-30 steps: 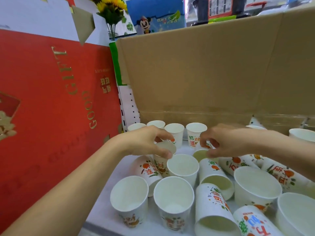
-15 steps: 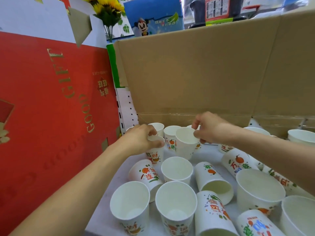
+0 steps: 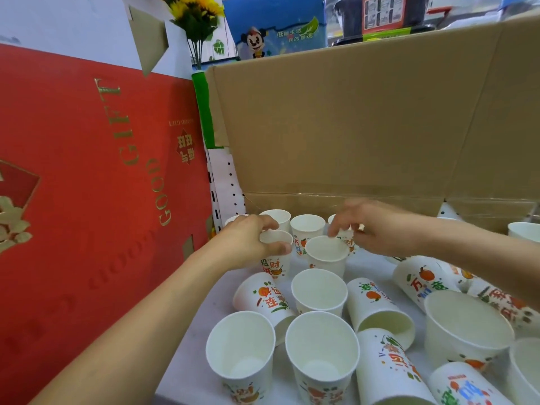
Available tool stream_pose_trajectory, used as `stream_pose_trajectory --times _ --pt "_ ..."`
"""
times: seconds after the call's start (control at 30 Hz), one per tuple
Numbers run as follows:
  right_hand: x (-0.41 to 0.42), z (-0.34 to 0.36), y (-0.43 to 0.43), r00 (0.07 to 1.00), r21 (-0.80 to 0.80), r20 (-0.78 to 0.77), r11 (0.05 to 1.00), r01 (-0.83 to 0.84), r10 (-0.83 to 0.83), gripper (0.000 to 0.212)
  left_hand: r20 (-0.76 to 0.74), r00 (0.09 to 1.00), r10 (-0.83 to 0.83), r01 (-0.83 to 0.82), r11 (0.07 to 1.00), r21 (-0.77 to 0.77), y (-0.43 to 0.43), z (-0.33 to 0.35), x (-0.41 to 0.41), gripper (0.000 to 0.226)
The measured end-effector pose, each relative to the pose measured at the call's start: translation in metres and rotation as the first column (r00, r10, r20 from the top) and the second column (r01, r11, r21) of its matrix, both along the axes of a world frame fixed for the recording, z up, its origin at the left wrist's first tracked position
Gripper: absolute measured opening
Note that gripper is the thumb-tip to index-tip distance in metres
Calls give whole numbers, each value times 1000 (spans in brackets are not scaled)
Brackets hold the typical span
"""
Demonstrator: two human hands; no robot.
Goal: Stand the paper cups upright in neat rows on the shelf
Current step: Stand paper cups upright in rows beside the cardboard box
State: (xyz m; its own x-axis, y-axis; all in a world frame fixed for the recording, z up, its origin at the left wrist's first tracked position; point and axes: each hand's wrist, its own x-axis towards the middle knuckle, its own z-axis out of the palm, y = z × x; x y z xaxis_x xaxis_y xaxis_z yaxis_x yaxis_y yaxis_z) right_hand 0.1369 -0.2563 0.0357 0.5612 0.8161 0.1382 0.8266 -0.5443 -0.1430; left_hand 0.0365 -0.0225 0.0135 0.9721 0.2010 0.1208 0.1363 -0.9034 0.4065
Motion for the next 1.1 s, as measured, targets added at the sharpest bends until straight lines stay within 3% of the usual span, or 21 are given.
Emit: stream_pose_trajectory --times 0.07,0.2,0.37,0.5,0.57,0.67,0.77,0.87,0.97,1.1 --pt "-5 2 -6 994 -109 -30 988 -107 104 36 -12 1000 -4 3 1000 -29 0 0 0 66" --pt "-10 -7 3 980 -111 153 987 -113 129 11 -8 1000 -8 7 999 -47 -2 1 2 64" --pt "-20 -12 18 983 -108 181 994 -24 44 15 2 1000 -7 7 999 -36 -4 4 -2 66" --pt "-28 -5 14 986 21 149 997 -76 72 21 196 980 28 -33 999 22 -6 11 -30 49" --pt "-35 4 4 984 115 83 979 -170 161 16 234 970 60 -54 998 -33 2 11 -52 33" --pt "-52 13 -13 936 93 -161 949 -301 313 23 46 997 62 -57 994 -97 9 3 -72 48" --pt "-66 11 -18 906 49 -245 938 -343 344 20 -81 994 66 -78 986 -145 3 -6 -72 49" --pt "-73 3 -11 921 39 -218 946 -323 324 11 -102 995 19 -41 973 -228 -4 -9 -68 24" --pt "-76 -1 -4 946 9 -134 955 -297 295 1 -26 999 -42 31 940 -341 -2 -6 -70 10" --pt "-71 -1 5 958 -52 -11 957 -286 286 10 84 996 -1 15 986 -167 11 -1 -77 8"
